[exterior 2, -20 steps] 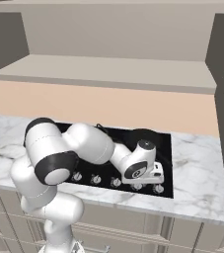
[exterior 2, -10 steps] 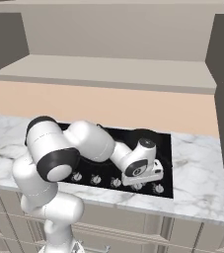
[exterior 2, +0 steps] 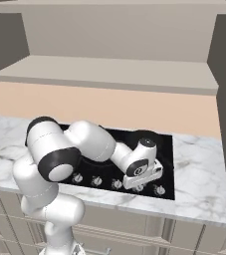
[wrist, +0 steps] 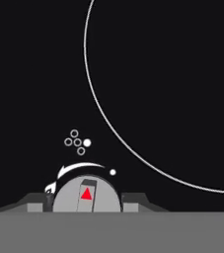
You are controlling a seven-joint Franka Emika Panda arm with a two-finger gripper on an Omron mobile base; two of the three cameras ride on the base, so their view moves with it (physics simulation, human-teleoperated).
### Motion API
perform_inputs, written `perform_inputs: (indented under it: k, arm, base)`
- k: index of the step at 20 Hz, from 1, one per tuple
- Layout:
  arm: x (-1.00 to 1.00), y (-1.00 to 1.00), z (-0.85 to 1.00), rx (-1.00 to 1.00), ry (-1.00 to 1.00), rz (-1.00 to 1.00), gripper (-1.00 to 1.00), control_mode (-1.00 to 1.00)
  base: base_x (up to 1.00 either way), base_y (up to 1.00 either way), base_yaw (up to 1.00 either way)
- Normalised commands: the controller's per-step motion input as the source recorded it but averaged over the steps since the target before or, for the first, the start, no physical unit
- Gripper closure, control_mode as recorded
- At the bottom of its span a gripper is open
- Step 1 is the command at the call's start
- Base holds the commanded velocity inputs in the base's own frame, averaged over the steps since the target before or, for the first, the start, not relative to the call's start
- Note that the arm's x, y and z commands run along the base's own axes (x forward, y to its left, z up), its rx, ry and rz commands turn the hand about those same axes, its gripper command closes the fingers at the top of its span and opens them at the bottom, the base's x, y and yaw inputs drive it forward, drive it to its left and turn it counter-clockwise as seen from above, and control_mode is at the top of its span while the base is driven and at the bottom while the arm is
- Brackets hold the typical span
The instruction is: Pick the pan from the cabinet and place it on the stove. Then turn on the stove burner for the pan.
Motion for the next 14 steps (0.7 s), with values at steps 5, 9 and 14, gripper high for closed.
perform_inputs:
  k: [5, 9, 14]
  arm:
    - [-0.42, 0.33, -0.6, -0.04, 0.0, 0.23, 1.0, -1.0]
    - [-0.43, 0.3, -0.61, -0.04, 0.0, 0.23, 1.0, -1.0]
    - [-0.4, 0.26, -0.61, -0.03, -0.01, 0.23, 1.0, -1.0]
  base:
    - [0.0, 0.0, 0.0]
    - [0.0, 0.0, 0.0]
    - [0.0, 0.0, 0.0]
